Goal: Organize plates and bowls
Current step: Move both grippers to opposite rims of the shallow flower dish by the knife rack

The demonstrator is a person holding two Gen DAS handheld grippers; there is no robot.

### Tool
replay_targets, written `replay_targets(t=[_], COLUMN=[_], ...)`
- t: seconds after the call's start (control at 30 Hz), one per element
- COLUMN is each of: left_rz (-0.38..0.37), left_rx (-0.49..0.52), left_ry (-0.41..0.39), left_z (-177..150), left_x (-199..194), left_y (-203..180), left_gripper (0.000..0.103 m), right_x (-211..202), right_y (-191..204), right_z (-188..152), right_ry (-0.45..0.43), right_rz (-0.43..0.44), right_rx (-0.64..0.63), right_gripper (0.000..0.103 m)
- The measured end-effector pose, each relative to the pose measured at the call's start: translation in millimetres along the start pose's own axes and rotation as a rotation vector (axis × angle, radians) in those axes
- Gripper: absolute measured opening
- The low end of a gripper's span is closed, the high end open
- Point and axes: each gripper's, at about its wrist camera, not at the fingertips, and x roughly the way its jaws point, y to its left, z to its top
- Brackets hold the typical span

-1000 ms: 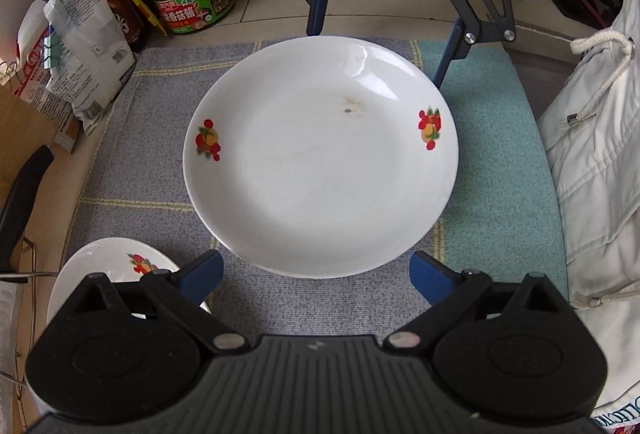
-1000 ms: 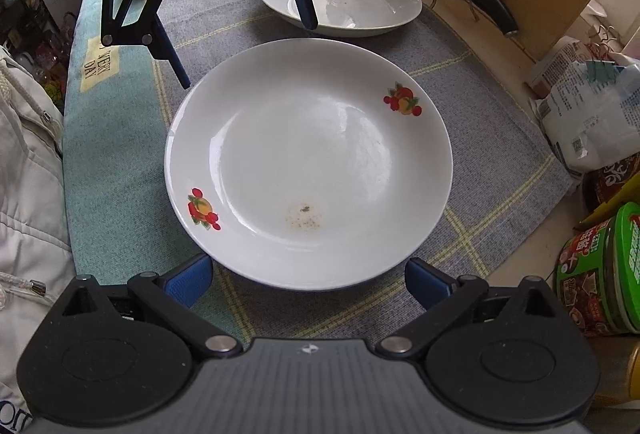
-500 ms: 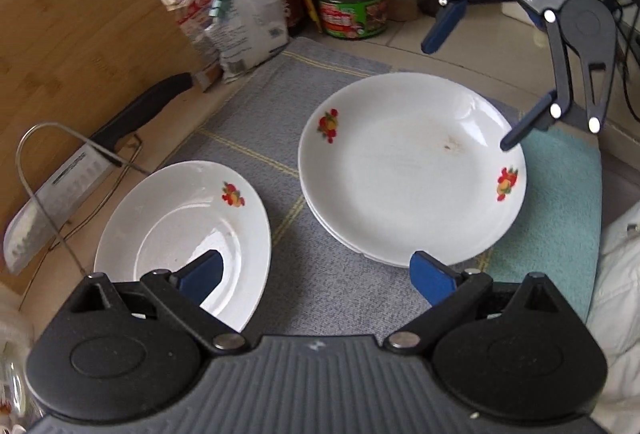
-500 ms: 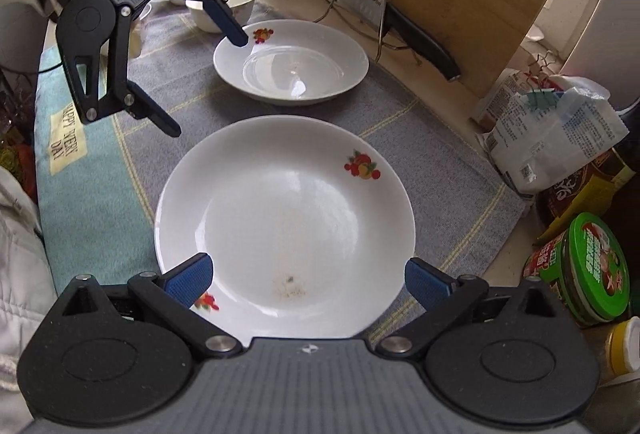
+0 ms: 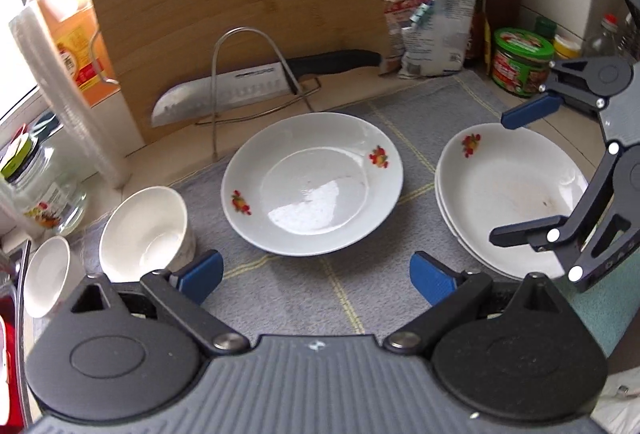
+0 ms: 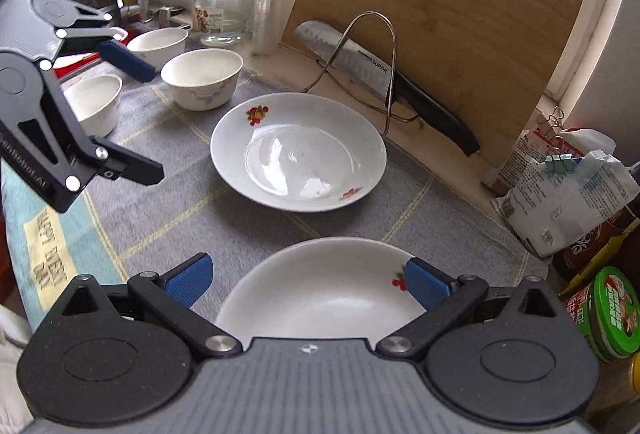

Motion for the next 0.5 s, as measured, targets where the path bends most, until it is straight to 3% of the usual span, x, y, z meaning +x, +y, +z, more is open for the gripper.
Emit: replay_targets(t=[0.2,0.5], left_rz=[-0.051,-0.093], left_rx=[-0.039,0.1], left_ry=[-0.063,-0.066], left_z=[-13,-15], left_x=[-6,3], left_y=[55,95], left_gripper=[0.099,0.099], right_x=[28,54], right_y=[48,103], right_z=[32,56], right_ry=[0.029,0.075], right_rz=[-0.135,-0.255], right_rx=[0.104,0.141], right_gripper=[0.103,0.103])
